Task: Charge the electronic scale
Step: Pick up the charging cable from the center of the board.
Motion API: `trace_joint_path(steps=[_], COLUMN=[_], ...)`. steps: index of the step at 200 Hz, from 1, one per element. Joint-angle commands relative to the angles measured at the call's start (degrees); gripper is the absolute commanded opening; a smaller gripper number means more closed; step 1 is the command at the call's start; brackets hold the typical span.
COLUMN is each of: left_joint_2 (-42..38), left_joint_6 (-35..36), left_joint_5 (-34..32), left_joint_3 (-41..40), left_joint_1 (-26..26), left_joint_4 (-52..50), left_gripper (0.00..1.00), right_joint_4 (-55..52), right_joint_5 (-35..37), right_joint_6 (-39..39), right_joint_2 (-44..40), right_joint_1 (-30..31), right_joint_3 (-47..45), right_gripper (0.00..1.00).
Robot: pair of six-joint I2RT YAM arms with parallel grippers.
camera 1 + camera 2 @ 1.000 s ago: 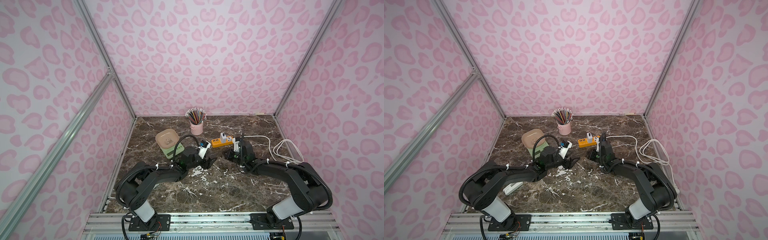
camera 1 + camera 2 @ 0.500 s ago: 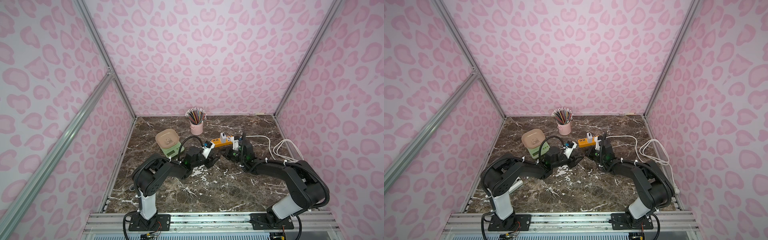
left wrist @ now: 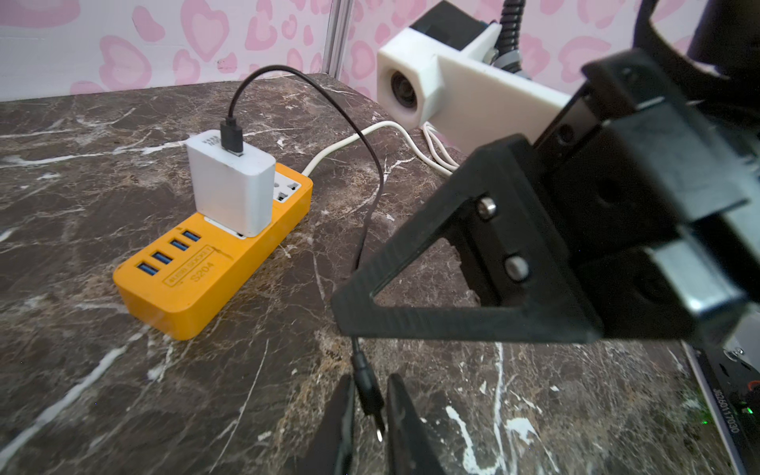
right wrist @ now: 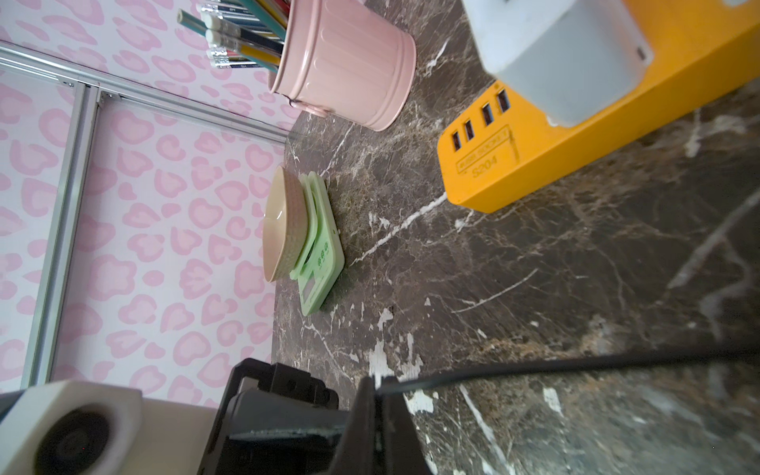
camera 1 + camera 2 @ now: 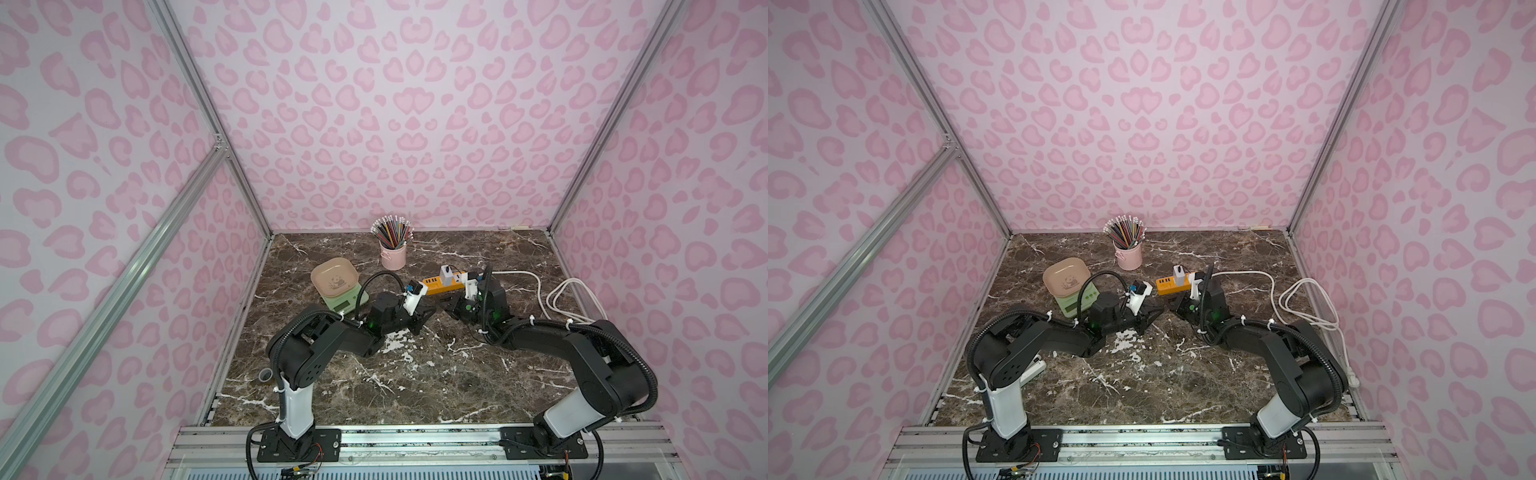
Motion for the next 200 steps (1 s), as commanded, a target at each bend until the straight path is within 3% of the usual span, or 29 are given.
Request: trace_joint_path(steps=[1, 27, 65, 91, 109, 143, 166, 182, 200], left_joint_2=[0.2, 0.1, -1.1, -2.6, -3.6, -4.7, -5.0, -4.9, -4.8], left_joint_6=[-0.5, -0.6, 0.0, 1.0, 2.4, 9.8, 16.9, 21.0, 25.0], left_joint_5=[-0.3, -0.3, 0.7, 1.5, 2.7, 5.9, 9.9, 11.6, 12.8], left_joint_3=[0.7, 1.0, 0.9, 1.0, 1.3, 4.4, 8.4, 11.4, 14.0], left_joint_1=[0.1, 0.2, 1.2, 1.8, 2.2, 2.8, 3.1, 3.4, 3.7], left_joint_4=[1.8, 1.6, 0.9, -0.2, -1.1, -8.0, -15.2, -20.9, -25.0], left_gripper=[0.15, 0.11, 0.08, 0.08, 0.08, 0.08, 0.08, 0.08, 0.08], right_joint_4=[3.5, 3.8, 3.6, 2.2, 1.0, -10.0, -14.0, -17.2, -15.0], right_joint_5=[-0.8, -1.3, -1.8, -2.8, -5.5, -8.6, -13.4, -15.8, -25.7], right_joint_6=[0.3, -0.8, -3.9, -7.5, -11.0, -31.5, -49.9, -58.6, -65.5], right_joint_2=[0.0, -0.5, -4.8, -10.3, -14.9, -20.8, -19.5, -17.1, -15.4], right_joint_1=[0.0, 0.0, -0.7, -3.4, -7.0, -9.8, -9.9, -10.8, -14.5], right_joint_3=[-0.1, -0.4, -2.4, -5.8, -7.9, -2.8, 2.0, 5.7, 6.2], right_gripper=[0.00, 0.02, 0.33, 0.43, 0.45, 0.42, 0.42, 0.40, 0.40])
